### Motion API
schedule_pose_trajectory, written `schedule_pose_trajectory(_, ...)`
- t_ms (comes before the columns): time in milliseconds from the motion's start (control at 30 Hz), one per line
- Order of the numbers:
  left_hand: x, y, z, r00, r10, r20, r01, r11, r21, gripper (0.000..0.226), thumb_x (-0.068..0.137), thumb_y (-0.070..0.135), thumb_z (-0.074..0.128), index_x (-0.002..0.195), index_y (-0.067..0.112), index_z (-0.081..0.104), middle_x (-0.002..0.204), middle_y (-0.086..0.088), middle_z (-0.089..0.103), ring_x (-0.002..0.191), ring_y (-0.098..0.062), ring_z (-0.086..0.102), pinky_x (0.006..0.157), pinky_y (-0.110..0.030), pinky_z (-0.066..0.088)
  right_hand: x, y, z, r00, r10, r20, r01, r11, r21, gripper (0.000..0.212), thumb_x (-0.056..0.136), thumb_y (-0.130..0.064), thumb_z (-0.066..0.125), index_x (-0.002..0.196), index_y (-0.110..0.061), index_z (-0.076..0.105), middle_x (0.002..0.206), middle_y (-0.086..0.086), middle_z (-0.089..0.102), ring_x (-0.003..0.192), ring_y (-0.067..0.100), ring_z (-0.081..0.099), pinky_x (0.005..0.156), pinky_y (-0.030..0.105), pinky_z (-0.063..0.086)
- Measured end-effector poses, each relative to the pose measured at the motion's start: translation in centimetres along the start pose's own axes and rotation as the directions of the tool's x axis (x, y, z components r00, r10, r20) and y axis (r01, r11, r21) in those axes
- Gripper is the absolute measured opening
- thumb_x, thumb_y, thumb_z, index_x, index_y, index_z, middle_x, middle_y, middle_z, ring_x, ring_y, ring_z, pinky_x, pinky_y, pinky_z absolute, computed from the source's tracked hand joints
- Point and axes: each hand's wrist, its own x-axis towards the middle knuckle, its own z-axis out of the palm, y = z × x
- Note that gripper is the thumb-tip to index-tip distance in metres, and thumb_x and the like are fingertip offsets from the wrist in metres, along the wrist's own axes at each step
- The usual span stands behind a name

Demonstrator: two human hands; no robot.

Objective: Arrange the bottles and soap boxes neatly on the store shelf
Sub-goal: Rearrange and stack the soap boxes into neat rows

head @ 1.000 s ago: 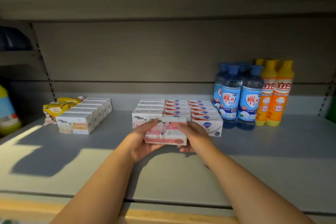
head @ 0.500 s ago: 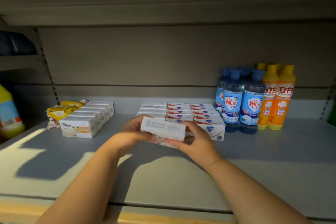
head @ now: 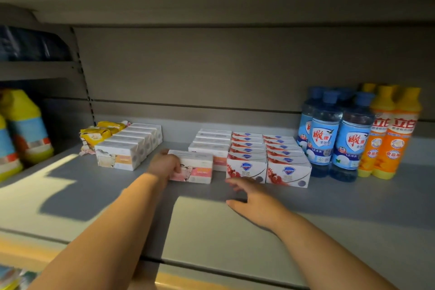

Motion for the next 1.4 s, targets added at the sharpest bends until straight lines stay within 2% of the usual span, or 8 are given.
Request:
schedule_pose_trajectory(100, -0.3, -0.5, 1.1, 0.999, 0.048, 0.021, -0.047, 0.999, -0.024, 0.042, 0.053, -0.003, 0.054, 0.093, 0.008, 0.052, 0.09, -0.018, 0.06, 0.073, -0.029, 0.056, 0.064, -0.033, 0.046, 0.1, 0.2, -0.1, 1.0, -0.022, 0.004, 0.022, 0.998, -0.058, 0.051, 0.087, -0.034, 0.06, 0.134, -0.039, 0.041, 0.126, -0.013, 0.044, 0.117, 0.004, 0.043, 0.094, 0.018, 0.033)
schedule_pose_trajectory(267, 1.1, -1.7, 1.9, 0.96, 0.203, 0.191, -0.213, 0.977, 0.032, 0.125, 0.049, 0.005, 0.084, 0.146, 0.024, 0.008, 0.111, 0.001, 0.053, 0.099, -0.016, 0.055, 0.091, -0.033, 0.045, 0.4, -0.1, 0.2, 0.997, -0.071, 0.026, 0.074, 0.978, -0.193, 0.052, 0.086, -0.037, 0.056, 0.136, -0.032, 0.043, 0.14, -0.015, 0.037, 0.124, 0.003, 0.036, 0.097, 0.012, 0.025)
schedule_pose_trajectory(367, 2.0, -2.0, 1.9, 0.936, 0.219, 0.275, -0.263, 0.956, 0.131, 0.128, 0.054, 0.005, 0.09, 0.148, 0.025, 0.005, 0.114, 0.004, 0.057, 0.095, -0.004, 0.057, 0.085, -0.021, 0.044, 0.5, -0.3, 0.2, 0.997, -0.067, 0.025, 0.071, 0.975, -0.211, 0.05, 0.086, -0.037, 0.055, 0.135, -0.031, 0.045, 0.139, -0.015, 0.038, 0.125, 0.004, 0.037, 0.099, 0.014, 0.027)
schedule_pose_trajectory(567, 2.1, -1.7, 2.7, 0.917, 0.228, 0.328, -0.282, 0.951, 0.128, 0.142, 0.036, 0.031, 0.096, 0.147, 0.035, 0.008, 0.126, -0.007, 0.057, 0.113, -0.021, 0.058, 0.101, -0.043, 0.045, 0.5, 0.2, 0.6, 0.995, -0.101, 0.009, 0.1, 0.965, -0.243, 0.049, 0.084, -0.042, 0.056, 0.132, -0.034, 0.048, 0.137, -0.018, 0.036, 0.125, 0.002, 0.035, 0.105, 0.014, 0.025)
schedule_pose_trajectory(900, 1.5, -1.3, 2.5, 0.876, 0.31, 0.369, -0.329, 0.944, -0.012, 0.093, 0.036, 0.022, 0.091, 0.119, 0.03, 0.051, 0.112, -0.003, 0.066, 0.105, -0.019, 0.064, 0.091, -0.04, 0.052, 0.7, 0.1, 0.6, 0.998, -0.048, 0.027, 0.053, 0.965, -0.256, 0.051, 0.085, -0.047, 0.056, 0.133, -0.032, 0.047, 0.143, -0.017, 0.035, 0.128, 0.0, 0.032, 0.101, 0.01, 0.02)
schedule_pose_trajectory(1100, 1.2, -1.3, 2.8, 0.874, 0.308, 0.375, -0.335, 0.942, 0.007, 0.104, 0.04, 0.023, 0.092, 0.132, 0.023, 0.044, 0.117, -0.002, 0.066, 0.106, -0.018, 0.064, 0.092, -0.041, 0.052, 0.8, 0.1, 0.5, 1.0, -0.014, 0.02, 0.019, 0.97, -0.243, 0.052, 0.085, -0.045, 0.057, 0.134, -0.03, 0.047, 0.142, -0.015, 0.038, 0.126, 0.001, 0.034, 0.095, 0.009, 0.021)
schedule_pose_trajectory(1267, 0.4, -1.2, 2.5, 0.896, 0.264, 0.358, -0.29, 0.957, 0.019, 0.124, 0.059, 0.01, 0.088, 0.151, 0.025, 0.006, 0.127, 0.005, 0.052, 0.112, -0.011, 0.055, 0.088, -0.021, 0.046, 0.8, 0.0, 0.6, 1.0, -0.012, 0.014, 0.016, 0.956, -0.294, 0.051, 0.087, -0.046, 0.055, 0.134, -0.029, 0.047, 0.143, -0.015, 0.038, 0.127, 0.002, 0.034, 0.097, 0.009, 0.02)
schedule_pose_trajectory(1400, -0.7, 0.2, 1.3, 0.943, 0.297, 0.151, -0.314, 0.943, 0.11, 0.062, 0.081, 0.019, 0.073, 0.135, 0.023, 0.043, 0.123, 0.007, 0.048, 0.115, -0.01, 0.05, 0.096, -0.024, 0.043, 1.6, -0.8, 0.9, 0.996, -0.026, 0.089, 0.055, 0.939, -0.34, 0.047, 0.091, -0.042, 0.05, 0.135, -0.027, 0.048, 0.143, -0.009, 0.042, 0.128, 0.007, 0.036, 0.101, 0.014, 0.021)
